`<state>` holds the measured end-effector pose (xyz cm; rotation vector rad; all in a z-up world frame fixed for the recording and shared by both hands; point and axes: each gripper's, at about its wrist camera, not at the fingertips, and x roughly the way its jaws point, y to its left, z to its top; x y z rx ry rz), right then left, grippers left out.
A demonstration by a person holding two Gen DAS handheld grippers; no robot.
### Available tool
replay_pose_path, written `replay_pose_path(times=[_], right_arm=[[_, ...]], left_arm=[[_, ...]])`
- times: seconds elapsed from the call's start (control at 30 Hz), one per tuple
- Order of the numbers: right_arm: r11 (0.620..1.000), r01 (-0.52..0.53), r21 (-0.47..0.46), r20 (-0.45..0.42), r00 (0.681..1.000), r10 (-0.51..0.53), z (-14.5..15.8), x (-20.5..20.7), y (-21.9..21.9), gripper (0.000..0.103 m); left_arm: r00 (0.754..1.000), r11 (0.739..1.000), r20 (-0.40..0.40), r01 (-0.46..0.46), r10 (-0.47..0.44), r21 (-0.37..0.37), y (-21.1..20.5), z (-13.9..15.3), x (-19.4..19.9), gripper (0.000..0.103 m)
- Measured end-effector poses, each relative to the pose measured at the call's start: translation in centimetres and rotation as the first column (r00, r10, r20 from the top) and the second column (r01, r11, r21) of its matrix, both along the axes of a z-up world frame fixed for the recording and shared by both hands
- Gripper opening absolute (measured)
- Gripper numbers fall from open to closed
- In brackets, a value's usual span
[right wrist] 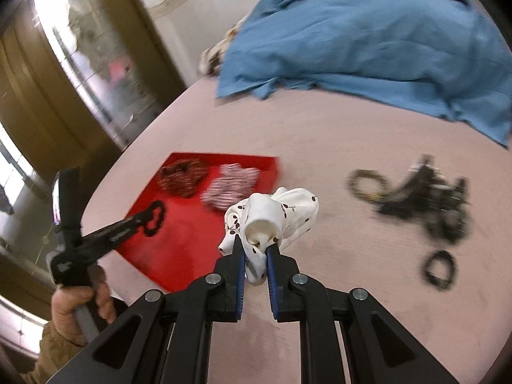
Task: Organize jewelry
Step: 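Carry both items into the red tray and open both tools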
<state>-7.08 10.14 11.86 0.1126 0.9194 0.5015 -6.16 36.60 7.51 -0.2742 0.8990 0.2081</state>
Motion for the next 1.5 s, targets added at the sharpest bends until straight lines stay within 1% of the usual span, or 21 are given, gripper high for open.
replay_pose_path(times=[0.13, 0.2, 0.37, 0.57, 0.63, 0.73, 0.87, 0.9, 0.93, 0.97, 1.0, 1.1, 1.17, 1.3, 1.43, 1.5], right_arm=[[0.997, -0.073, -0.023, -0.028, 0.997, 0.073, -1.0, 1.6, 4.8, 0.013], [0.992, -0.112, -0.054, -0.037, 0.993, 0.111, -1.9, 2.3, 7.5, 0.013], [0.985, -0.155, -0.080, -0.072, 0.986, 0.149, -4.0, 4.1, 11.0, 0.013], [0.986, -0.151, -0.071, -0.143, 0.980, 0.140, -6.6, 6.8, 13.5, 0.014], [0.987, -0.146, -0.068, -0.157, 0.978, 0.134, -7.2, 7.4, 14.0, 0.014], [0.986, -0.148, -0.072, -0.166, 0.977, 0.134, -7.4, 7.9, 14.6, 0.014], [0.985, -0.155, -0.075, -0.158, 0.977, 0.142, -7.2, 7.8, 15.1, 0.017], [0.985, -0.155, -0.076, -0.154, 0.978, 0.142, -7.0, 7.7, 15.1, 0.017], [0.985, -0.157, -0.076, -0.150, 0.978, 0.144, -6.9, 7.6, 15.1, 0.020], [0.985, -0.159, -0.072, -0.147, 0.978, 0.147, -6.7, 7.5, 15.1, 0.024], [0.985, -0.157, -0.071, -0.141, 0.979, 0.146, -6.5, 7.3, 15.1, 0.027], [0.985, -0.158, -0.070, -0.118, 0.982, 0.150, -5.6, 6.7, 14.8, 0.034], [0.985, -0.160, -0.070, -0.103, 0.983, 0.152, -4.9, 6.1, 14.3, 0.038], [0.986, -0.156, -0.061, -0.079, 0.985, 0.151, -3.7, 4.9, 13.3, 0.040], [0.989, -0.141, -0.051, -0.040, 0.989, 0.139, -2.2, 3.4, 11.0, 0.049], [0.991, -0.125, -0.053, -0.015, 0.992, 0.124, -1.4, 2.5, 9.0, 0.051]], left_arm=[[1.000, 1.000, 0.006, -0.008, 0.008, 0.002, 1.5, -0.3, 0.9, 0.007], [1.000, 1.000, 0.009, -0.009, 0.009, -0.006, 2.0, -0.7, 1.0, 0.007], [1.000, 1.000, -0.002, -0.010, 0.010, -0.025, 2.8, -1.8, 1.3, 0.007], [1.000, 0.999, 0.009, -0.006, 0.007, -0.049, 3.5, -2.4, 1.8, 0.007], [1.000, 0.999, 0.014, 0.000, 0.001, -0.038, 3.3, -2.4, 1.9, 0.007], [1.000, 1.000, 0.023, 0.005, -0.005, -0.025, 3.3, -2.4, 2.0, 0.007], [0.999, 0.999, 0.044, 0.009, -0.007, -0.036, 3.4, -2.3, 1.8, 0.009], [0.999, 0.999, 0.048, 0.008, -0.006, -0.039, 3.5, -2.2, 1.7, 0.012], [0.998, 0.999, 0.057, 0.008, -0.005, -0.040, 3.5, -2.1, 1.6, 0.015], [0.998, 0.999, 0.066, 0.005, -0.003, -0.039, 3.5, -1.9, 1.4, 0.026], [0.997, 0.999, 0.076, 0.003, 0.000, -0.039, 3.5, -1.8, 1.2, 0.037], [0.992, 0.999, 0.125, -0.001, 0.007, -0.049, 3.5, -1.1, 0.4, 0.049], [0.990, 0.999, 0.140, -0.007, 0.014, -0.052, 3.5, -1.0, 0.1, 0.052], [0.987, 0.998, 0.156, -0.019, 0.027, -0.058, 3.5, -0.7, -0.4, 0.052], [0.977, 0.998, 0.206, -0.048, 0.052, -0.028, 3.4, 0.0, -1.5, 0.054], [0.973, 0.998, 0.224, -0.059, 0.059, -0.008, 3.2, 0.3, -2.0, 0.057]])
